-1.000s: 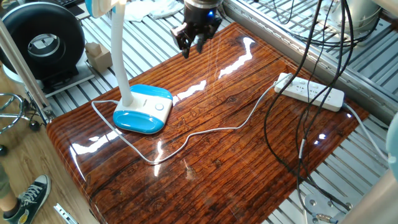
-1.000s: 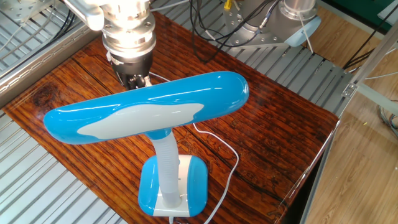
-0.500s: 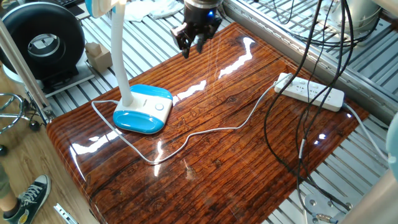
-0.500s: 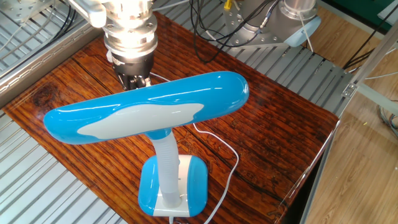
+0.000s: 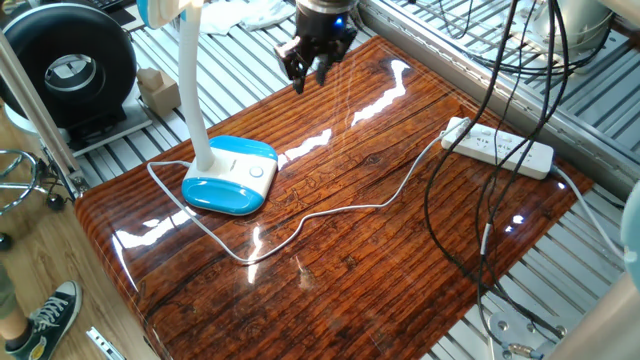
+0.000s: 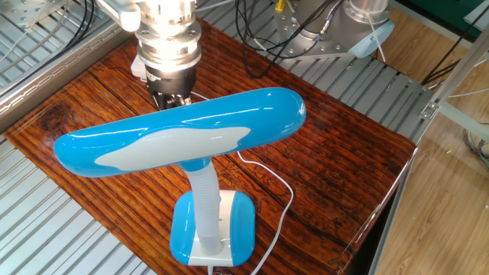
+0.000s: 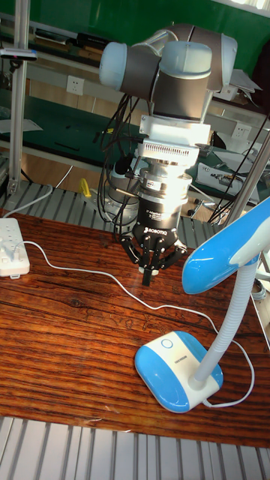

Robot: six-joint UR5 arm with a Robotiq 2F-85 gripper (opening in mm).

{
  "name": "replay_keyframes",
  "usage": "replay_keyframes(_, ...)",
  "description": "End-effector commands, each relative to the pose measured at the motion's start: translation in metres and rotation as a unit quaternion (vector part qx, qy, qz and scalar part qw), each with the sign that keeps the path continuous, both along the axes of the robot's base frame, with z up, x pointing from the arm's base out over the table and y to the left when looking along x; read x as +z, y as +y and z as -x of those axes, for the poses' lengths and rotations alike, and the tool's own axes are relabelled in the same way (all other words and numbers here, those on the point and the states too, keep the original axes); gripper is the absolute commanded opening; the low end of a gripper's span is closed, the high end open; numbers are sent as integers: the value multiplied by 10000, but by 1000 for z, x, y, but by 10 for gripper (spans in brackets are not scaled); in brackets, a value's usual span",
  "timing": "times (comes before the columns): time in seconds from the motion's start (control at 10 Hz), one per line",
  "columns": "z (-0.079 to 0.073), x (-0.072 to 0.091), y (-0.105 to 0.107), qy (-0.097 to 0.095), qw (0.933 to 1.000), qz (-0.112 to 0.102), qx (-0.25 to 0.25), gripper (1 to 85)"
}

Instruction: Turn off the desk lamp by pressing the button

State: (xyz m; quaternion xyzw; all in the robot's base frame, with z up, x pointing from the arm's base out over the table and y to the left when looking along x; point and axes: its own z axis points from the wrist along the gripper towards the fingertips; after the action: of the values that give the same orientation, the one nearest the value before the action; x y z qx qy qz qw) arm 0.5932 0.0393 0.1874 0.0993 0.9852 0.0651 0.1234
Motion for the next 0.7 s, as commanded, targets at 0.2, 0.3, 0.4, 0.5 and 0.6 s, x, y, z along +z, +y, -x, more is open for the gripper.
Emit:
replay_keyframes(0.2, 20, -1, 7, 75, 9999, -149, -45, 13)
replay_keyframes(0.3, 27, -3, 18, 97, 9994, -250, -229, 13)
replay_keyframes(0.4, 26, -7, 24, -46, 9994, -242, -260, 13)
replay_keyframes(0.5, 25, -10, 27, -164, 9993, -252, -244, 13)
replay_keyframes(0.6, 26, -9, 28, -188, 9991, -292, -225, 13)
